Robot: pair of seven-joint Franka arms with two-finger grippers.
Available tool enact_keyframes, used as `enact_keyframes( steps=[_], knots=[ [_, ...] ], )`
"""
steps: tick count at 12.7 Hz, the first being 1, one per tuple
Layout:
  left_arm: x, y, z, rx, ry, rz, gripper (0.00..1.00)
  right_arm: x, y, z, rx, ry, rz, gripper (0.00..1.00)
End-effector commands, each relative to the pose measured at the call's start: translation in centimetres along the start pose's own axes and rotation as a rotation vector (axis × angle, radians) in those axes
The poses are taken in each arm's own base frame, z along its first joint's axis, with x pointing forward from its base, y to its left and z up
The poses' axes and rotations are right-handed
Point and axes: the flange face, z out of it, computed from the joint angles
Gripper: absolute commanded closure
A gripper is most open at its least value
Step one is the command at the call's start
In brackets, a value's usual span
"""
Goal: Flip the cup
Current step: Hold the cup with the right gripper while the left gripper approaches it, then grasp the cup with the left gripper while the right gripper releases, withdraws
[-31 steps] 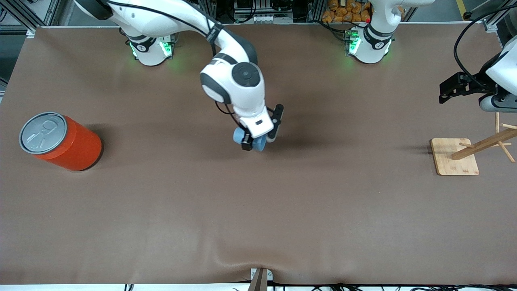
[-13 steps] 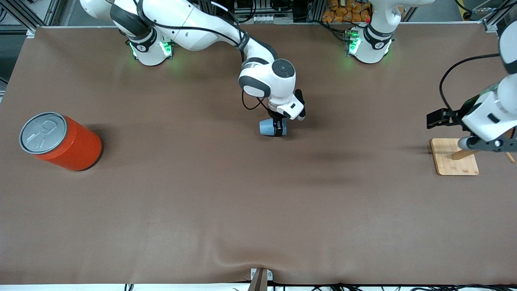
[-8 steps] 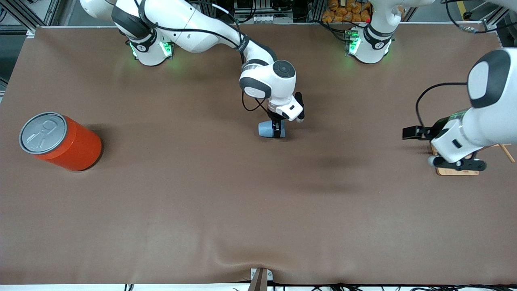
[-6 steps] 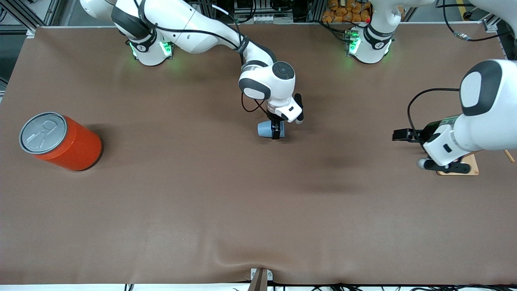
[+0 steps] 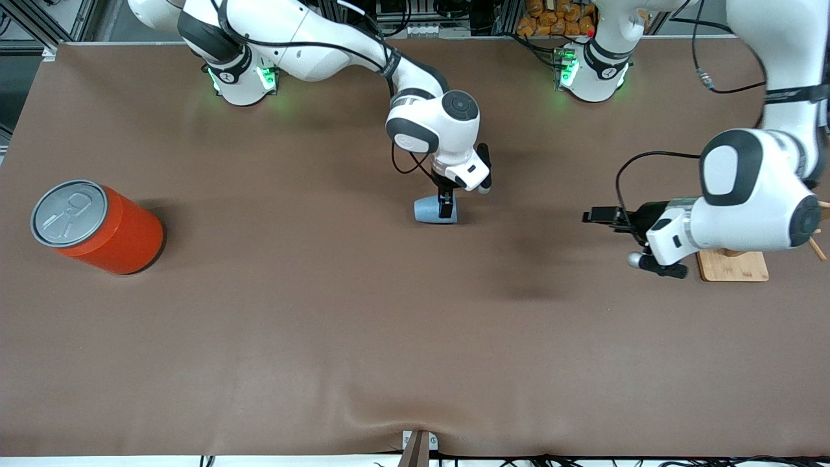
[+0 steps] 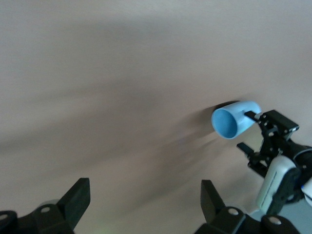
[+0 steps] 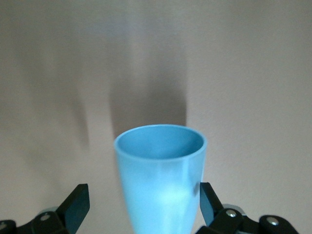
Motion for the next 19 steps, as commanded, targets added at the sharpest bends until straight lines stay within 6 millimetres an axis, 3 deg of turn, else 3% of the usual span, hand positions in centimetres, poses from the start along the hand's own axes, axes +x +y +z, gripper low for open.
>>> enact_keyframes(
  steps=[1,4,7,9,15,17,19],
  knots=[
    [-0.9,-0.3,2.3,-0.082,0.027,0.018,0.0,-0.9,-0.5,-3.5,0.057,-0.022,0.042,0.0],
    [-1.1,0.6,5.8,-0.194,0.074,0.033,0.0,-2.3,0.6,-7.1,0.108,0.0,0.075,0.0],
    [-2.0,3.5,11.3,-0.195,0.067,0.043,0.0,-6.0,6.0,-11.3,0.131,0.036,0.189,0.0],
    [-2.8,6.2,15.4,-0.184,0.044,0.056,0.0,-9.8,10.3,-12.5,0.142,0.073,0.272,0.0],
    [-4.2,13.3,26.3,-0.173,0.095,-0.014,0.0,-19.5,19.4,-12.7,0.14,0.106,0.526,0.0],
    [-4.9,14.4,28.1,-0.169,0.081,-0.051,0.0,-22.8,22.8,-12.9,0.112,0.1,0.611,0.0],
    [-5.5,14.2,29.0,-0.161,0.061,-0.078,0.0,-27.1,26.0,-13.1,0.088,0.069,0.701,0.0]
  ],
)
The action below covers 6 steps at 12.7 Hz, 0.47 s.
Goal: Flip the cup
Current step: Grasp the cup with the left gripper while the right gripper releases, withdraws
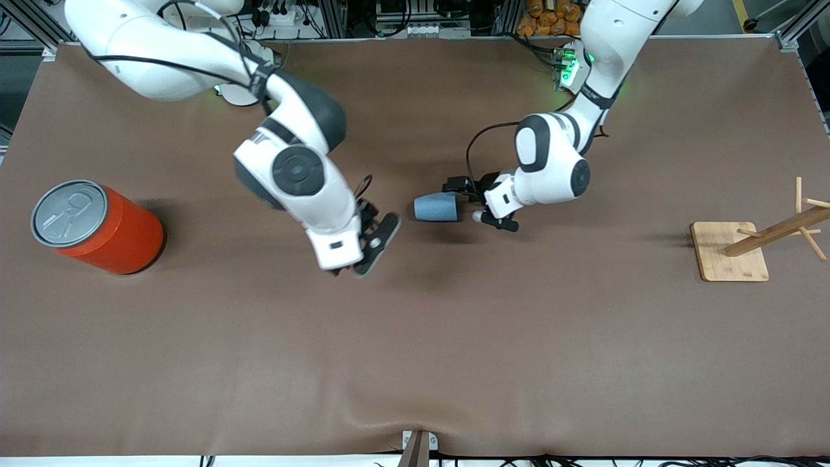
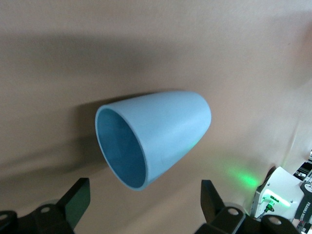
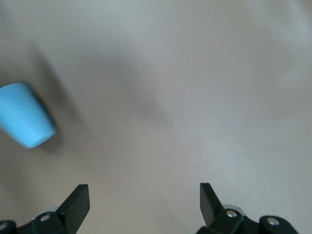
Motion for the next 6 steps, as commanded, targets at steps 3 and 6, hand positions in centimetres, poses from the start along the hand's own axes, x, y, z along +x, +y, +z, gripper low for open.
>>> enact_keyframes(
  steps=[3,6],
  knots=[
    [-0.6,-0.7,0.7,0.004,-0.005,-0.081,0.0,-3.3,8.9,-3.4,-0.023,-0.029,0.315,0.0],
    [-0.6,-0.4,2.5,0.027,0.04,-0.092,0.0,-5.7,12.8,-5.2,-0.033,-0.013,0.575,0.0]
  ],
)
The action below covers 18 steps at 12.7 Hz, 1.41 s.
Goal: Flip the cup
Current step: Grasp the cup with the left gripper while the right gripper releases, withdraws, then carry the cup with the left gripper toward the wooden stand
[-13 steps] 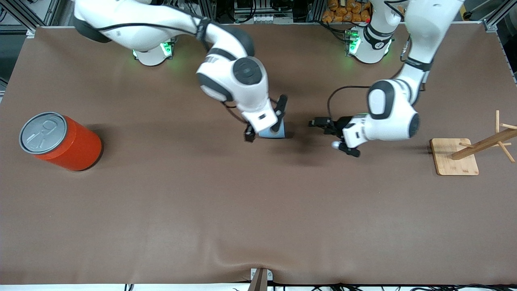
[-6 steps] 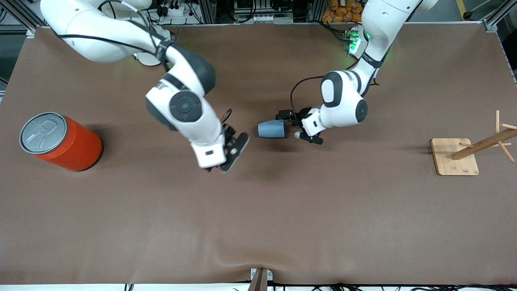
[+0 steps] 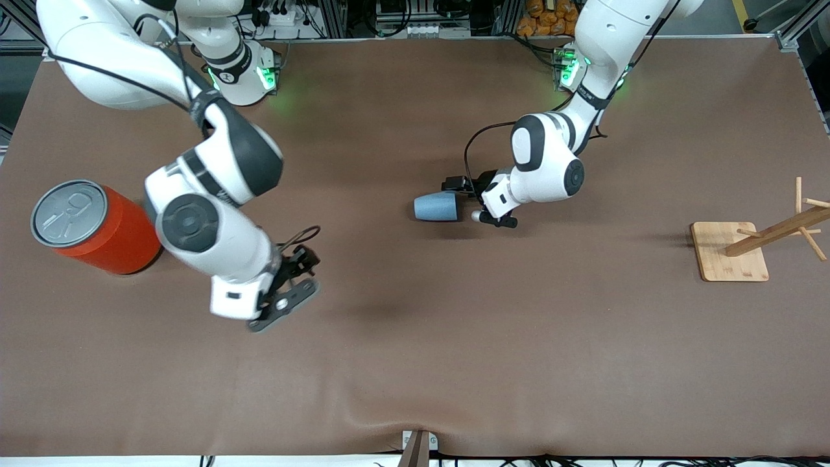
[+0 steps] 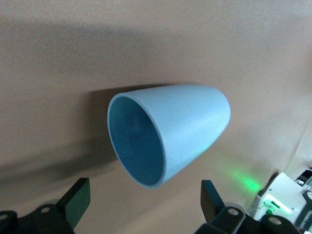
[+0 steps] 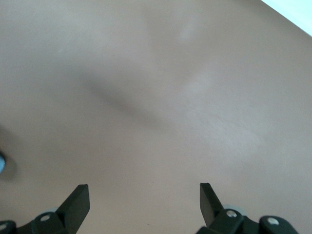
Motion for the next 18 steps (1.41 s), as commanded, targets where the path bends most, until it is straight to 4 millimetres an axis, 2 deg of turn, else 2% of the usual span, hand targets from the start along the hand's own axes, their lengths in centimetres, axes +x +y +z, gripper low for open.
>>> enact_keyframes(
  steps=[1,2,4,5,7,8,10,11,14,15,16,17,18],
  knots=[
    [-0.1,0.4,1.4,0.0,0.048,-0.036,0.0,-0.7,2.6,-1.9,-0.024,0.005,0.19,0.0],
    [0.1,0.4,1.1,-0.004,0.053,-0.037,0.0,-1.2,4.2,-2.5,-0.035,0.006,0.244,0.0],
    [0.7,1.1,0.2,-0.022,0.073,-0.039,0.0,-2.8,9.5,-3.9,-0.045,0.021,0.36,0.0],
    [0.8,1.3,0.0,-0.04,0.081,-0.054,0.0,-3.3,11.4,-4.3,-0.038,0.038,0.406,0.0],
    [1.0,2.3,-0.1,-0.079,0.098,-0.076,0.0,-3.7,13.1,-5.2,0.004,0.084,0.381,0.0],
    [1.2,2.7,-0.3,-0.095,0.106,-0.085,0.0,-4.4,15.0,-5.2,-0.017,0.084,0.367,0.0],
    [1.1,2.6,0.0,-0.093,0.103,-0.088,0.0,-5.5,16.8,-5.4,-0.009,0.075,0.383,0.0],
    [1.1,2.4,0.3,-0.089,0.102,-0.088,0.0,-6.4,17.7,-4.6,-0.014,0.053,0.385,0.0],
    [1.0,2.3,0.9,-0.075,0.108,-0.09,0.0,-8.9,19.1,-4.5,-0.025,0.06,0.406,0.0],
    [1.0,2.1,1.1,-0.072,0.105,-0.089,0.21,-9.9,19.8,-4.7,-0.019,0.063,0.428,0.0],
    [1.1,2.1,1.0,-0.073,0.107,-0.081,0.5,-10.8,20.4,-5.2,-0.018,0.062,0.452,0.0],
    [1.2,2.2,1.0,-0.073,0.108,-0.078,0.7,-12.4,20.8,-4.9,-0.022,0.044,0.473,0.0],
    [1.3,2.2,1.0,-0.074,0.109,-0.077,0.73,-13.7,21.2,-4.8,-0.034,0.037,0.496,0.0]
  ],
)
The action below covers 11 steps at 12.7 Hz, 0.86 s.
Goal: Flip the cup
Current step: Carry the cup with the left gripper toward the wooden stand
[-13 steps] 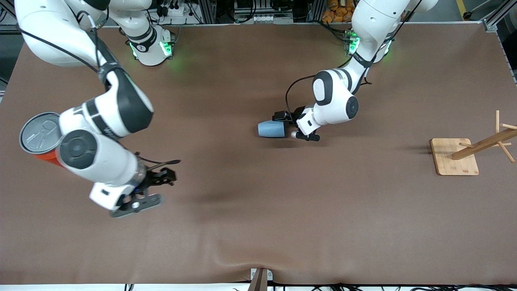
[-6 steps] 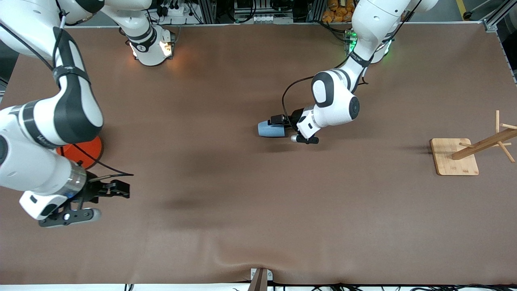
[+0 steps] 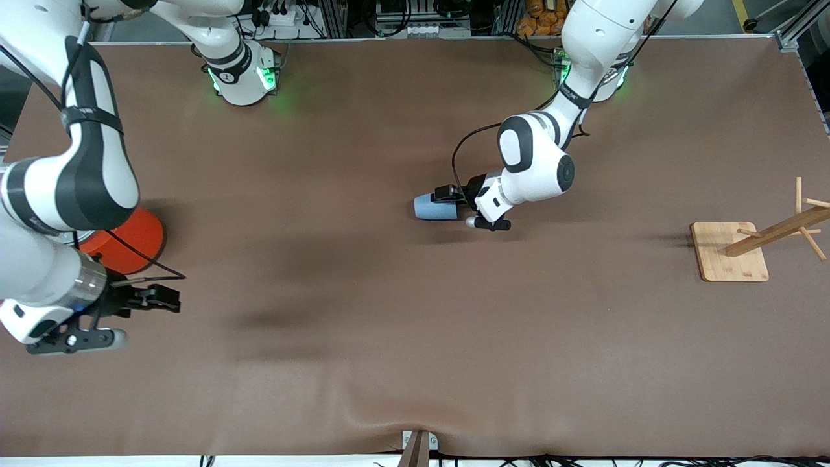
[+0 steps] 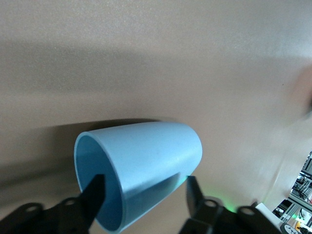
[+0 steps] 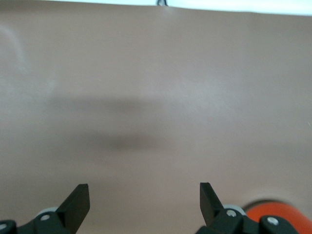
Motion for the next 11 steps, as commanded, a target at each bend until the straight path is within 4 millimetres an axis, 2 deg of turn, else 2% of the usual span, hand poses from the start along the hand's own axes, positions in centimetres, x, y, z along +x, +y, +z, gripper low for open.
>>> enact_keyframes(
  steps=[1,2,3,4,5,7,9,11],
  knots=[
    [0.2,0.4,0.0,-0.01,0.021,-0.004,0.76,-4.1,1.6,-0.9,-0.01,-0.022,0.044,0.0],
    [0.3,0.4,0.0,-0.01,0.022,-0.007,0.77,-4.9,2.4,-1.2,-0.016,-0.037,0.058,0.0],
    [0.4,0.4,-0.3,-0.012,0.027,-0.006,0.83,-6.0,3.1,-1.6,-0.024,-0.047,0.069,0.0],
    [1.0,0.6,-1.2,-0.019,0.042,-0.001,0.94,-7.3,3.3,-2.0,-0.026,-0.05,0.074,0.0],
    [1.6,1.5,-2.2,-0.03,0.062,0.01,1.0,-8.3,3.3,-3.2,-0.027,-0.041,0.08,0.0],
    [2.1,2.5,-3.3,-0.035,0.083,0.035,1.0,-10.0,3.9,-5.5,-0.034,-0.046,0.158,0.0],
    [2.9,2.4,-4.5,0.0,0.097,0.072,1.0,-11.4,3.8,-7.4,-0.039,-0.059,0.212,0.0],
    [3.9,2.1,-6.3,0.032,0.122,0.1,1.0,-13.3,4.0,-8.3,-0.04,-0.055,0.226,0.0]
  ],
)
